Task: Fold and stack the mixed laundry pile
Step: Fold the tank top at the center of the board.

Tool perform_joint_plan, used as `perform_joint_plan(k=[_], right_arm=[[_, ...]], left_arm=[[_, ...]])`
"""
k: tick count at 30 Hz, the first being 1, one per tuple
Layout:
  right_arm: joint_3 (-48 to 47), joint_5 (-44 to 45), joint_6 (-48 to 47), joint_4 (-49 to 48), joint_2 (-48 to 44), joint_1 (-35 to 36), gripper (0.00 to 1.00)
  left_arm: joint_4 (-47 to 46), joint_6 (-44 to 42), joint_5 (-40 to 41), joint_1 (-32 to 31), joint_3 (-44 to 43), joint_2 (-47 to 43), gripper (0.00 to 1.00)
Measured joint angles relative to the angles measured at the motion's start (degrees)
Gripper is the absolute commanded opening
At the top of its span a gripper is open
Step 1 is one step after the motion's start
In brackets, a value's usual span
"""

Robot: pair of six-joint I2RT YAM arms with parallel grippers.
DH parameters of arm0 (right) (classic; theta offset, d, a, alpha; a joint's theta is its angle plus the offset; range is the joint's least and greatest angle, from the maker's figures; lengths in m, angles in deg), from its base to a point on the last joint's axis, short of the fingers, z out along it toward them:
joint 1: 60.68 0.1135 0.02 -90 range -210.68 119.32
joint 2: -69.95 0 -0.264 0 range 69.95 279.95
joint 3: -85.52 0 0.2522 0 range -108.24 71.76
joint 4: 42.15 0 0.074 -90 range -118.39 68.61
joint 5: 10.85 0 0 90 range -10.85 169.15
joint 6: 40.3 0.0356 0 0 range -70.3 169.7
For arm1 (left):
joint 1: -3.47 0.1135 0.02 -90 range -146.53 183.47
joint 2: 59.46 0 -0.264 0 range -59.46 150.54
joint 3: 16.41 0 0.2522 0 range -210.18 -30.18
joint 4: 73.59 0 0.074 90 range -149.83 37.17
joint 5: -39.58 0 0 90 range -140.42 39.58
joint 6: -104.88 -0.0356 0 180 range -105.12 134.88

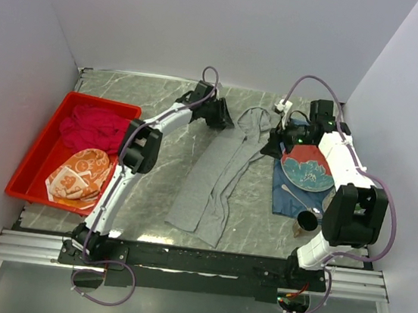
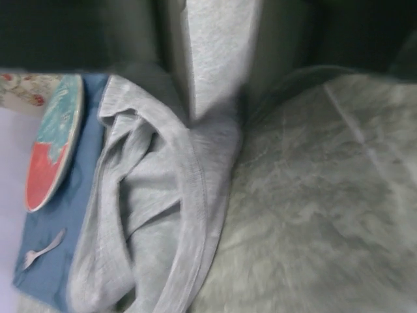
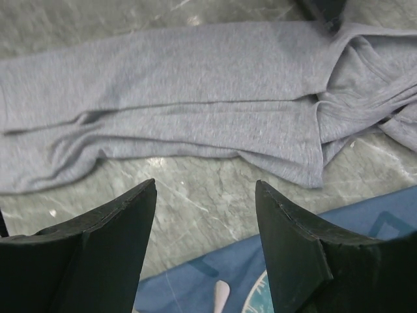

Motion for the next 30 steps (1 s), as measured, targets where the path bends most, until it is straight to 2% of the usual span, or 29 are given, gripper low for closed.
perform_joint_plan(k=[1, 2, 3, 9, 12, 16, 19, 20, 22, 23, 27, 29, 30], right_arm=[[0.04, -0.22, 1.31, -0.70, 0.00, -0.09, 0.69], [0.07, -0.33, 2.47, -1.18, 0.04, -0.13, 0.69], [0.13, -0.44, 3.43, -1.66, 0.13, -0.13, 0.69], [-0.02, -0.37, 7.52, -3.06, 2.43, -0.13, 0.69], [-1.07, 0.76, 9.42, -3.30, 5.33, -0.13, 0.69], [-3.48, 3.54, 12.85, -3.52, 9.29, -0.11, 0.68], [-6.21, 5.70, 15.02, -3.52, 12.00, 0.35, 0.68], [-7.76, 6.60, 15.69, -3.34, 13.29, 0.55, 0.68], [-11.06, 8.15, 16.61, -2.93, 15.80, 1.49, 0.68], [-12.90, 8.68, 16.90, -2.38, 17.16, 2.29, 0.68], [-14.78, 7.91, 13.60, -0.79, 18.60, 6.54, 0.71], [-13.90, 5.51, 7.67, 0.66, 17.88, 9.75, 0.78], [-12.24, 4.26, 3.17, 1.29, 16.87, 11.45, 0.99]], left_arm=[[0.00, 0.50, -0.04, -0.26, -0.02, 0.52, 0.17], [-0.28, 1.14, -0.22, -0.52, -0.07, 0.98, 0.02], [-0.28, 1.68, -0.17, -0.81, -0.07, 1.27, 0.01], [-2.23, 2.73, 1.46, -0.74, 3.61, -0.68, 0.01], [-3.50, 3.61, 4.24, 0.52, 11.72, -5.75, 0.01], [-3.52, 4.28, 9.16, 5.33, 22.08, -12.90, 0.01], [-3.19, 4.09, 10.99, 9.94, 25.16, -15.17, 0.19], [-3.23, 4.00, 11.41, 11.80, 25.62, -15.50, 0.35], [-3.58, 3.61, 11.34, 13.86, 26.14, -15.96, 0.46], [-3.89, 3.17, 11.39, 14.43, 26.27, -16.50, 0.57], [-4.37, -0.15, 11.78, 14.27, 28.09, -20.00, 0.68], [-4.15, -3.45, 11.76, 13.64, 29.27, -23.30, 0.73], [-4.17, -5.01, 11.74, 13.46, 29.62, -24.92, 0.74]])
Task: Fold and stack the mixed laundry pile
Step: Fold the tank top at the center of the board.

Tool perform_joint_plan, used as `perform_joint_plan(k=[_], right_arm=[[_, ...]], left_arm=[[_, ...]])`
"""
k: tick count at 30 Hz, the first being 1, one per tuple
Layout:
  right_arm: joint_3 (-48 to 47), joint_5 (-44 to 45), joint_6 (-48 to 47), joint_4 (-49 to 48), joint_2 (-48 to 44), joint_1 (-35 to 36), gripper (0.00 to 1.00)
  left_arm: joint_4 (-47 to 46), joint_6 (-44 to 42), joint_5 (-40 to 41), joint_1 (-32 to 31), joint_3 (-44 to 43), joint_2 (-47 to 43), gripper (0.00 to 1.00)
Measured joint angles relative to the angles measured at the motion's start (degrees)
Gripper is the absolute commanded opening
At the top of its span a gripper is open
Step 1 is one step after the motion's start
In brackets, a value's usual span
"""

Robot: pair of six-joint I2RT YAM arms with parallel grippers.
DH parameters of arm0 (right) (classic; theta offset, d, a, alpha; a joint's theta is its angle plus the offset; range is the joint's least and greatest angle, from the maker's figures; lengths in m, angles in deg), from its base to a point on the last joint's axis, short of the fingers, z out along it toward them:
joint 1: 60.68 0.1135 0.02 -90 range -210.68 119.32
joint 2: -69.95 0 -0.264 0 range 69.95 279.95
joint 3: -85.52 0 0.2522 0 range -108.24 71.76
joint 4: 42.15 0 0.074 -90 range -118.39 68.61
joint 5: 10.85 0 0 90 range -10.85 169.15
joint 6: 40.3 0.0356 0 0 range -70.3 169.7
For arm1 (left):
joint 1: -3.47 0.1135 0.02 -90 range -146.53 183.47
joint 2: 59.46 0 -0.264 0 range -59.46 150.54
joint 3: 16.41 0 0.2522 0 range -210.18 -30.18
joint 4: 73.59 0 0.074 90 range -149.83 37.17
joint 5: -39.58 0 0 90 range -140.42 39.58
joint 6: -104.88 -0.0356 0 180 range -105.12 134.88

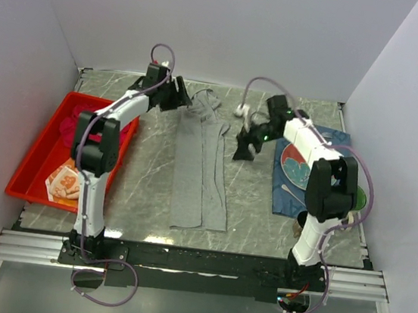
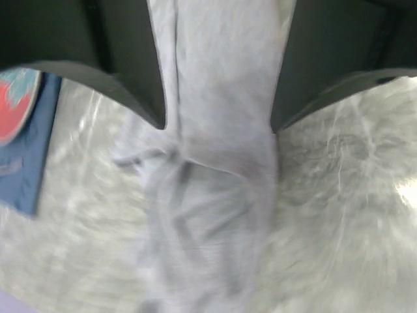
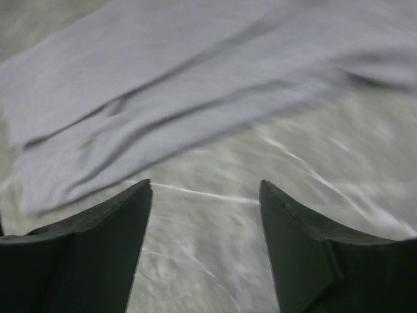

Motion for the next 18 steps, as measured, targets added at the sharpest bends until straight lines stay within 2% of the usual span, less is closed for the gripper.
perform_joint_plan(k=[2, 5, 7, 10, 14, 16, 18], right_arm=[[4.17, -2.56, -9.40, 2.86, -2.93, 2.97, 1.00], [11.39, -4.70, -28.89, 11.28, -8.24, 7.43, 0.99], [14.97, -4.26, -37.29, 15.32, -10.29, 9.66, 0.97], [20.85, -2.73, -42.86, 15.80, -12.74, 13.07, 0.92], [28.57, 0.13, -44.22, 13.79, -16.35, 18.53, 0.87], [31.21, 1.07, -43.71, 12.35, -18.12, 21.27, 0.85], [33.48, 2.03, -42.10, 10.43, -20.17, 23.87, 0.85]], left_arm=[[-0.46, -5.31, -0.02, -0.39, 2.03, -5.20, 0.84], [-2.84, -15.21, -0.85, -0.68, 10.21, -17.16, 0.86], [-4.26, -23.06, -2.12, -0.68, 17.05, -25.86, 0.87], [-6.27, -34.10, -5.09, -0.59, 28.44, -38.03, 0.86], [-8.15, -46.66, -8.63, -1.97, 47.28, -52.15, 0.98], [-7.54, -52.17, -9.31, -5.42, 56.70, -59.06, 0.99], [-5.51, -56.46, -9.75, -11.13, 62.58, -65.11, 0.99]])
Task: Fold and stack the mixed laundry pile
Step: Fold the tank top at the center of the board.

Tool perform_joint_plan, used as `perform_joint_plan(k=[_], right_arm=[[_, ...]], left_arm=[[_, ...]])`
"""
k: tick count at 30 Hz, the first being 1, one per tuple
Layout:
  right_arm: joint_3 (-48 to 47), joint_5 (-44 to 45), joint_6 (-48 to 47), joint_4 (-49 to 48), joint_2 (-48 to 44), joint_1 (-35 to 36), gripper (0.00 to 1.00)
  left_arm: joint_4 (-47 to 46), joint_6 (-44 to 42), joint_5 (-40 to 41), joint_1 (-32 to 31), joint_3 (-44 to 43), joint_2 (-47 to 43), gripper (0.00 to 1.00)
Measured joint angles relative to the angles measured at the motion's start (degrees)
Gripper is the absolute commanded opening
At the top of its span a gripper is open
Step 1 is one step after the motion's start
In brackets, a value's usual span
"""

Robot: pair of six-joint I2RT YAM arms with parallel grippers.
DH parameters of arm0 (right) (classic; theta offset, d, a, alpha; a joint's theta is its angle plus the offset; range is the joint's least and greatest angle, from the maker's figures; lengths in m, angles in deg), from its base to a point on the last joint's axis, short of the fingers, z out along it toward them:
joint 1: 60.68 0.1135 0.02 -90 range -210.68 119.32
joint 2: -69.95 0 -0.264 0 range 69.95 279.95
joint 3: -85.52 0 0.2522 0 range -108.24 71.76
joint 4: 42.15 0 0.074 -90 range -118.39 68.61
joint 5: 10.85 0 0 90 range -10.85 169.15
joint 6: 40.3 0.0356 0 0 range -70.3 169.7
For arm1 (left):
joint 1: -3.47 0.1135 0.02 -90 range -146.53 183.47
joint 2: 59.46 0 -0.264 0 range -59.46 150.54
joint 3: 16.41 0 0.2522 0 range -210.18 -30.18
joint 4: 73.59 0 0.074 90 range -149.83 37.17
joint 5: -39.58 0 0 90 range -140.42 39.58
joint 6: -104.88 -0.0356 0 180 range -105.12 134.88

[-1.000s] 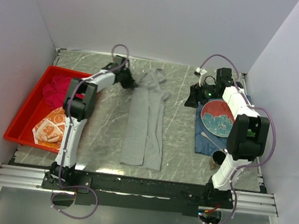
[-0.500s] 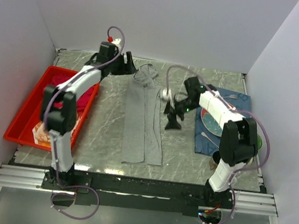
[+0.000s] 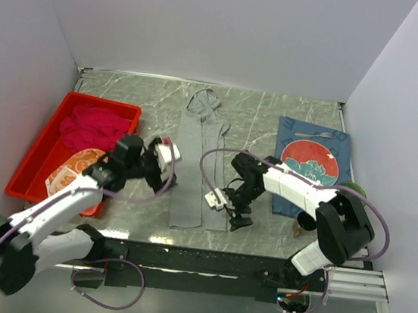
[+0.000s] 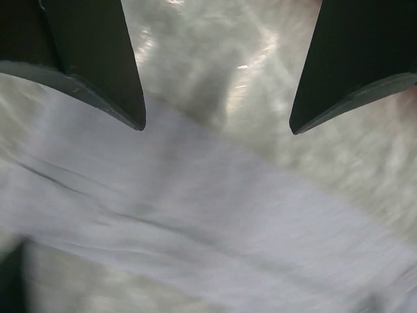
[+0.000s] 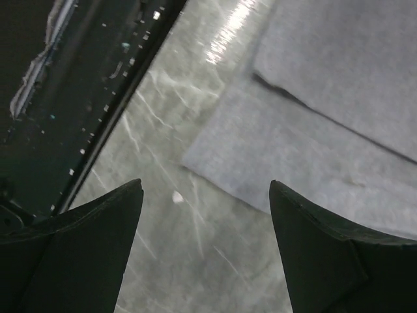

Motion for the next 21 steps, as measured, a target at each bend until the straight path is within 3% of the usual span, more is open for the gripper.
perform_joint_plan(k=[5, 9, 18, 21], right_arm=[[6.01, 4.57, 7.93, -8.94, -4.37, 5.57, 0.85], [8.22, 8.90, 14.86, -14.78, -4.55, 9.20, 0.83], [10.71, 17.62, 28.02, -24.48, -4.55, 13.79, 0.76], [10.97, 20.24, 30.21, -24.98, -4.44, 14.80, 0.68]], left_arm=[[2.08, -3.63, 0.26, -12.24, 4.11, -8.55, 0.98], [2.32, -5.49, 1.86, -19.41, 7.23, -10.21, 0.96], [1.22, -11.08, 4.02, -23.98, 12.68, -1.53, 0.90], [-1.01, -12.33, 3.82, -24.65, 13.03, 1.73, 0.88]])
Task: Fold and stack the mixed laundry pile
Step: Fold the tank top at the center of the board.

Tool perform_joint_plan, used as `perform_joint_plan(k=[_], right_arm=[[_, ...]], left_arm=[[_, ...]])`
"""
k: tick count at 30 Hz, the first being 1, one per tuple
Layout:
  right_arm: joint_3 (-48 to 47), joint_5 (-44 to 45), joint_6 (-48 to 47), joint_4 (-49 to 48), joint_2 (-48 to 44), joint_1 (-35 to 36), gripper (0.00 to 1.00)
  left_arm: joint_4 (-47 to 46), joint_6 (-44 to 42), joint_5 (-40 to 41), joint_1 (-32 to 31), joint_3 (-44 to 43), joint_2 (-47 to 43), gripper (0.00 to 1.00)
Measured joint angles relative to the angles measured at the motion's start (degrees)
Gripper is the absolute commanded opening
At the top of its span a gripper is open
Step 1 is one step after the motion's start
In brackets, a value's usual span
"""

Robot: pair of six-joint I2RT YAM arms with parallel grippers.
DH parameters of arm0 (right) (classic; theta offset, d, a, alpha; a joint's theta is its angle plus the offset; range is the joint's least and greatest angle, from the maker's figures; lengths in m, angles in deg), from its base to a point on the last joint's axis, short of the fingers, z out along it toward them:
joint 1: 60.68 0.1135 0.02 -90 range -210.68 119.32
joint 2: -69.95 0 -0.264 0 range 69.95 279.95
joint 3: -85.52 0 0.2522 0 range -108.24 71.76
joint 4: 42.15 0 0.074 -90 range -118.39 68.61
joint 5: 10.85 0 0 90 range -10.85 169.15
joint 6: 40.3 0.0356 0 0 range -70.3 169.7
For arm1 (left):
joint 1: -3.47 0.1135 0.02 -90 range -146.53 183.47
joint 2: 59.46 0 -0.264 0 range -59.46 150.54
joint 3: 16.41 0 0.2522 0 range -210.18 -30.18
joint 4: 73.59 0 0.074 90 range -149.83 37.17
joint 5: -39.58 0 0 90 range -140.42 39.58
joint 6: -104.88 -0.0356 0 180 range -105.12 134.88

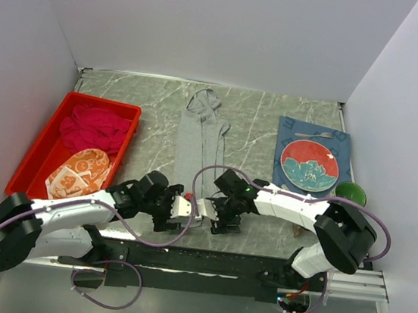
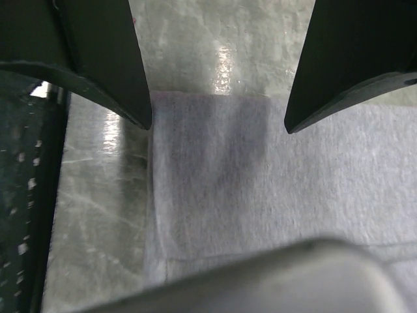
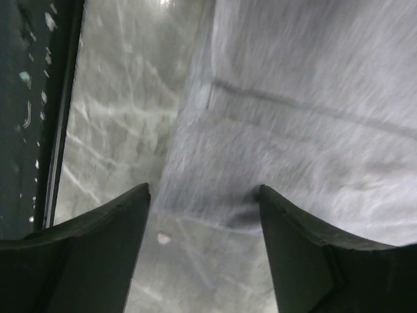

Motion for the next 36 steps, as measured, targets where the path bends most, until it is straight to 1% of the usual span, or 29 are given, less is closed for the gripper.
perform_joint_plan(k=[1, 2, 5, 7, 9, 11, 12, 13, 15, 16, 18, 19, 21, 22, 27, 29, 35, 36], right_arm=[[0.33, 0.74, 0.52, 0.17, 0.15, 0.00, 0.66], [0.48, 1.38, 0.85, 0.48, 0.44, 0.00, 0.60], [0.44, 3.19, 1.18, 0.59, 1.16, 0.22, 0.51], [0.37, 3.74, 1.27, 0.68, 1.27, 0.48, 0.49], [0.35, 4.24, 1.55, 0.57, 1.27, 0.59, 0.48], [0.35, 4.39, 1.95, 0.50, 1.27, 0.61, 0.43], [0.31, 4.46, 2.16, 0.46, 1.27, 0.61, 0.42], [0.24, 4.59, 2.47, 0.46, 1.29, 0.61, 0.37], [-0.02, 4.66, 3.41, 0.48, 1.46, 0.61, 0.31], [-0.35, 4.61, 4.07, 0.63, 1.66, 0.61, 0.25], [-1.03, 4.48, 5.95, 0.68, 2.27, 0.61, 0.18], [-1.46, 4.33, 7.17, 0.66, 2.58, 0.61, 0.13], [-1.92, 3.93, 9.38, 0.39, 3.06, 0.61, 0.11], [-2.25, 3.61, 10.51, 0.13, 3.32, 0.72, 0.08], [-2.75, 1.57, 13.25, -0.72, 3.52, 0.81, 0.04], [-2.78, 1.05, 13.55, -0.72, 3.52, 0.76, 0.01], [-2.75, -0.52, 13.84, -0.68, 3.41, 0.52, 0.00], [-2.75, -0.85, 13.90, -0.68, 3.30, 0.37, 0.00]], left_arm=[[-0.59, -0.31, 0.20, -0.02, 0.13, 0.90, 0.87], [-1.29, -0.50, 0.33, -0.11, 0.44, 1.79, 0.87], [-2.47, -0.50, 0.52, -0.46, 1.73, 2.60, 0.83], [-3.23, -0.42, 0.98, -1.03, 2.47, 2.34, 0.81], [-3.74, -0.17, 1.79, -1.51, 3.06, 1.88, 0.81], [-3.72, -0.04, 2.91, -1.97, 3.21, 1.29, 0.81], [-3.56, -0.04, 3.32, -2.03, 3.21, 1.03, 0.82], [-3.19, -0.04, 3.87, -2.12, 3.21, 0.57, 0.84], [-2.10, -0.17, 5.29, -2.49, 3.21, -0.94, 0.88], [-1.46, -0.20, 6.08, -2.78, 3.32, -2.03, 0.92], [-1.11, -0.26, 7.54, -2.99, 3.96, -4.68, 0.95], [-1.14, -0.28, 8.00, -2.82, 4.28, -5.95, 0.96], [-1.27, -0.48, 8.48, -1.68, 4.39, -7.58, 0.98], [-1.79, -0.55, 8.46, -0.63, 4.37, -8.07, 0.98], [-2.25, -0.72, 7.85, 7.72, 4.37, -10.97, 0.99], [-2.29, -0.81, 7.43, 9.84, 4.37, -11.69, 0.99], [-0.74, -2.80, 3.72, 10.45, 4.35, -11.10, 0.98], [-0.13, -3.30, 2.71, 10.38, 4.35, -10.86, 0.95]])
